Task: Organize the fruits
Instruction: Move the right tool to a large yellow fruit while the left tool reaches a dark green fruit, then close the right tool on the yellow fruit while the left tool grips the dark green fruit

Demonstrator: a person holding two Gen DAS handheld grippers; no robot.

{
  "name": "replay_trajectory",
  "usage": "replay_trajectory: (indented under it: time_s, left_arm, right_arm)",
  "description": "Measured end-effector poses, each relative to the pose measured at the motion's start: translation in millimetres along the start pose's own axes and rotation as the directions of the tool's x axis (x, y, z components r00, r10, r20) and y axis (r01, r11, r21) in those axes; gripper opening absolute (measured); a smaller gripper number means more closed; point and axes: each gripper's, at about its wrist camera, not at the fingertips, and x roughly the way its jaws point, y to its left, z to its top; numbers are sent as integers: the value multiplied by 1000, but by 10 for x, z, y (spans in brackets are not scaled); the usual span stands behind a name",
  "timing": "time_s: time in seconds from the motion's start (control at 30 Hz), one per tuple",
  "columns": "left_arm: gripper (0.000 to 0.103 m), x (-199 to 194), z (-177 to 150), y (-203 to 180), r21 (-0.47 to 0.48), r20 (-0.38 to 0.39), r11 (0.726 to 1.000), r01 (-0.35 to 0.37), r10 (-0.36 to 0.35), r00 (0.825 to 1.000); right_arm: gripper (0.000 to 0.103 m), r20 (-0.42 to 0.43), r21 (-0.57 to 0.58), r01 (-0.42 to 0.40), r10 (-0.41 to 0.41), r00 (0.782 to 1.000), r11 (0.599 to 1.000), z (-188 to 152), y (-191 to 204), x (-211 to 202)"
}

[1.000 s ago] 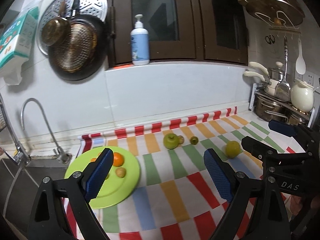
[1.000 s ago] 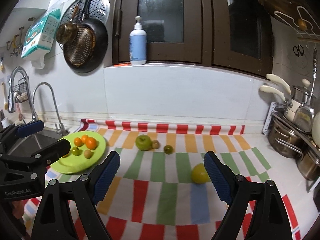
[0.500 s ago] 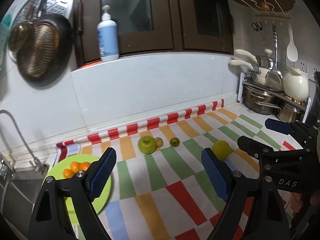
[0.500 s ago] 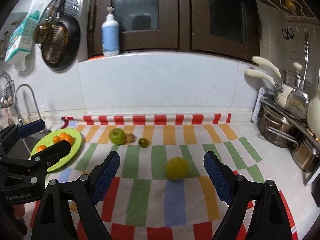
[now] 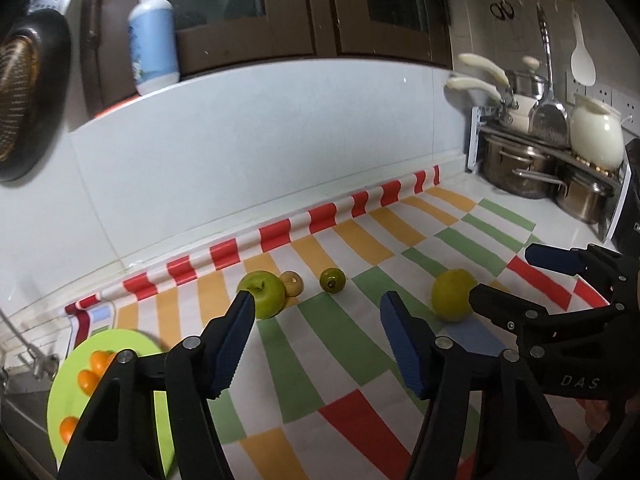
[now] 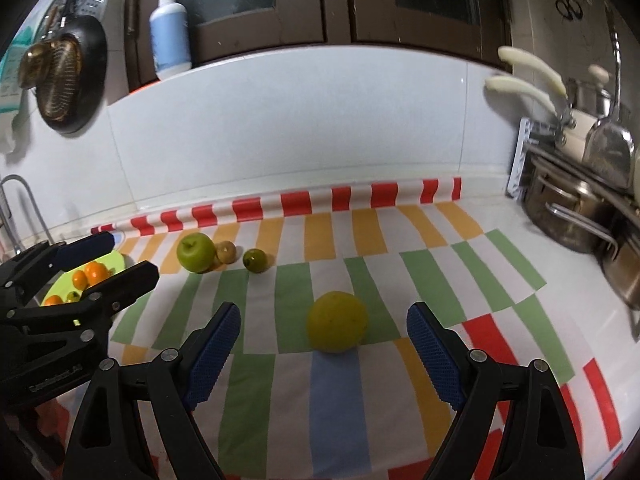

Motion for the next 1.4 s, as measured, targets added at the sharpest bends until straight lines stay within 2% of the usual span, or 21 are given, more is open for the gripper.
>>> replay_trajectory:
  time_s: [0.1,0.23,0.47,0.57,0.77,0.97,1.03,1.17,1.4]
  left_arm:
    - [57,162,8,-5,14,-16,1000,8,-8,1000]
    - [54,377,18,-18,27,-36,999,21,-20,999]
    - [45,809,56,-65,40,-117,999,34,-29,993]
    - [42,958,65,-86,53,-133,998,40,-33,991]
    - [36,1197,98,-147,92,-162,994,57,-42,986]
    - [33,1413,138,-174,120,-195,991,54,-30,980]
    - [29,1462,135,-166,114,-212,991,65,-40,976]
    - [28,1456,136,-154,109,-213,991,76,-51,976]
    - [28,1205,145,-141,89,-183,992,89,-72,980]
  right_arm:
    - [80,-29,21,-3,3,1000,1000,-19,-36,146]
    - [74,-72,56,-13,17,997,998,-68,-90,329]
    - [70,-133,89,-19,31,991,996,-141,-138,619]
    - [65,-162,108,-19,36,986,994,-150,-166,717]
    - [62,-182,120,-29,50,982,992,-143,-186,823]
    - [51,-202,143,-15,44,978,990,-116,-255,907]
    - [51,-201,146,-15,44,979,989,-104,-269,918]
    - [51,-197,147,-12,41,980,989,-80,-285,935]
    - [51,-168,133,-20,43,985,991,-9,-298,874]
